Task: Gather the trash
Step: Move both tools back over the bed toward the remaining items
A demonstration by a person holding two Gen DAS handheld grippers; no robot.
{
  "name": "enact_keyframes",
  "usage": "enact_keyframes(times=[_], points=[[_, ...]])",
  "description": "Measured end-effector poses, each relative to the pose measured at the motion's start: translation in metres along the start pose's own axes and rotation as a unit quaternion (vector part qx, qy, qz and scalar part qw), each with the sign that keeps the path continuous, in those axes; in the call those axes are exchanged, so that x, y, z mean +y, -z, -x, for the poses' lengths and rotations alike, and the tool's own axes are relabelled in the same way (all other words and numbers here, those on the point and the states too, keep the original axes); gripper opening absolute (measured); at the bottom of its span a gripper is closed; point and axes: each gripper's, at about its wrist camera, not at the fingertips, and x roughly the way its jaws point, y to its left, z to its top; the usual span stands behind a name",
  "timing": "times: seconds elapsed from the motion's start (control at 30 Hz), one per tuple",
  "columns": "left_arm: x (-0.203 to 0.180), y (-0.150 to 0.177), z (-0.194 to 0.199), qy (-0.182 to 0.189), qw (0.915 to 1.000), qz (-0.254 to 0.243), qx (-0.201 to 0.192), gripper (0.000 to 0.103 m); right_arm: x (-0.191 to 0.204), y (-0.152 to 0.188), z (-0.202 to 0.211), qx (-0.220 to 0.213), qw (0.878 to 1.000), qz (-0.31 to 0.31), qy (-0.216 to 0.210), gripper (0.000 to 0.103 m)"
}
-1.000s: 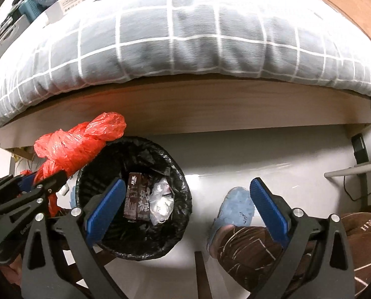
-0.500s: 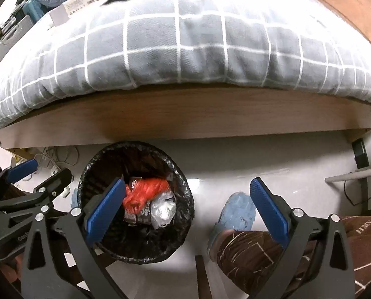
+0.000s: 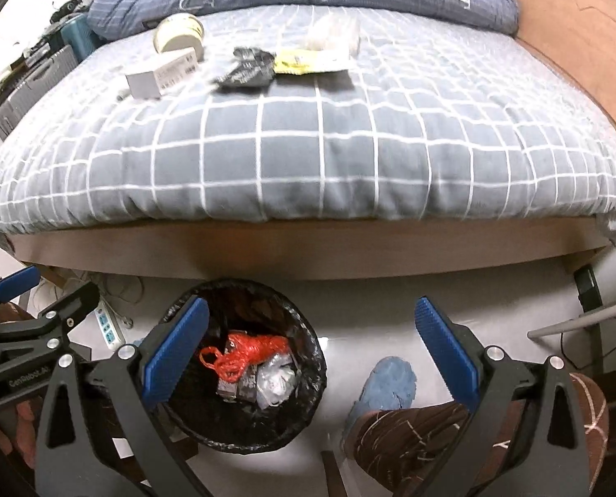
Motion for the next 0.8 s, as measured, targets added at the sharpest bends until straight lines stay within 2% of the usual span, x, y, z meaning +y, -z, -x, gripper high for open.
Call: enact_keyframes(times=[0.53,0.8], points=[[0.017,-0.026,0.046,-0.013,0.9987,0.02,-0.045,0.097,0.008,-0.023,0.039,-0.038,0.999,0.006,-0.006,0.096],[0.022,-0.048,0.056,-0.017,0.998,0.026,-0.056,0.097,0.002,-0.052,0.052,-0.055,0.998,0.0,-0.009,0.096]])
